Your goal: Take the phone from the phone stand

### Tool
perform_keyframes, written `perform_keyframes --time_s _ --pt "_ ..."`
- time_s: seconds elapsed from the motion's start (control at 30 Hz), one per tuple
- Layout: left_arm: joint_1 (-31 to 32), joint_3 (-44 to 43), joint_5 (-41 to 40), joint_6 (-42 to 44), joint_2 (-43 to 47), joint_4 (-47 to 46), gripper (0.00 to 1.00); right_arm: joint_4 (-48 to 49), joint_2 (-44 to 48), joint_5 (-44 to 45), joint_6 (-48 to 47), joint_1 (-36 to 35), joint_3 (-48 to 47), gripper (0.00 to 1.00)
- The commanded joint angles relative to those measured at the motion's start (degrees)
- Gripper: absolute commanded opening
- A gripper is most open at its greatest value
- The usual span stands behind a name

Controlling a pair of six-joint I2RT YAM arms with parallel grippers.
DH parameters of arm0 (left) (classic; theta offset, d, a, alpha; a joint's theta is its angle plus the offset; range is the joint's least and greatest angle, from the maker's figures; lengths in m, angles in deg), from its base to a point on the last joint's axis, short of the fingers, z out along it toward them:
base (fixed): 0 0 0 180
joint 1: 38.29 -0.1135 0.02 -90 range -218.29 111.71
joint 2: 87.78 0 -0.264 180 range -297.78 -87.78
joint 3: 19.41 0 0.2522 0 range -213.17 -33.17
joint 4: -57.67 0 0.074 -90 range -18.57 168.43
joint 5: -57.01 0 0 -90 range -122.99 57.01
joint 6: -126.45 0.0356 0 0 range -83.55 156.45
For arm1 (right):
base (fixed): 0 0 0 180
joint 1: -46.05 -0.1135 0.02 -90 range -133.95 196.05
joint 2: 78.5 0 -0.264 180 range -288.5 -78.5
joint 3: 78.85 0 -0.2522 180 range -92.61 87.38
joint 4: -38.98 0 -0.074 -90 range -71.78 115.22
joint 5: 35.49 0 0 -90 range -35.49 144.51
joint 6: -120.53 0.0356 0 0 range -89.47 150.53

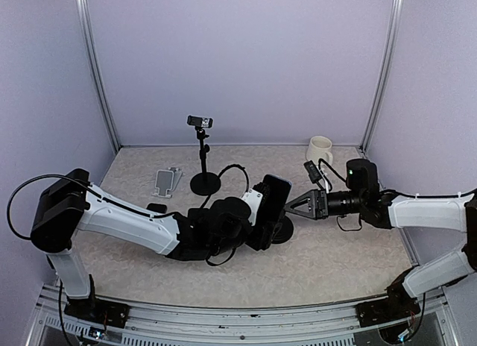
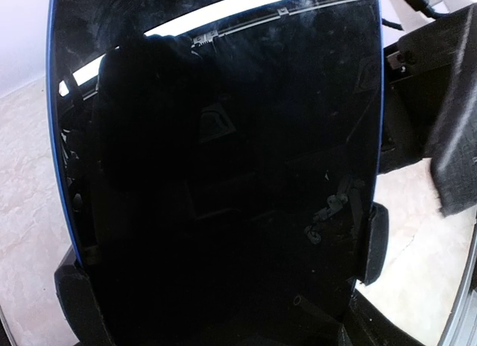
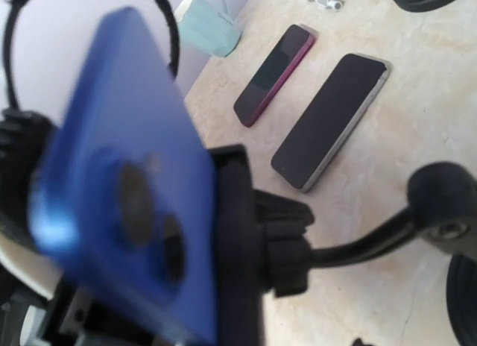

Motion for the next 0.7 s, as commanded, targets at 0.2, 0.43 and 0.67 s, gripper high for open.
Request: perform_keyframes --time_s 0.2,0.43,0.67 --pt "-0.36 -0.57 -1.55 0.18 -0.73 -1.93 0.39 7.69 -5.49 -2.03 2.36 -2.80 -0.84 0.61" --pt "-0.60 -0.65 -1.40 0.26 -0.55 -1.77 0.36 8.84 -6.77 -2.75 2.22 -3.60 -1.41 0.44" --pt "-1.76 -0.86 -2.05 -1.42 -0.54 -0.65 0.32 6.12 -6.08 -2.57 -0.29 -3.55 -1.37 0.31"
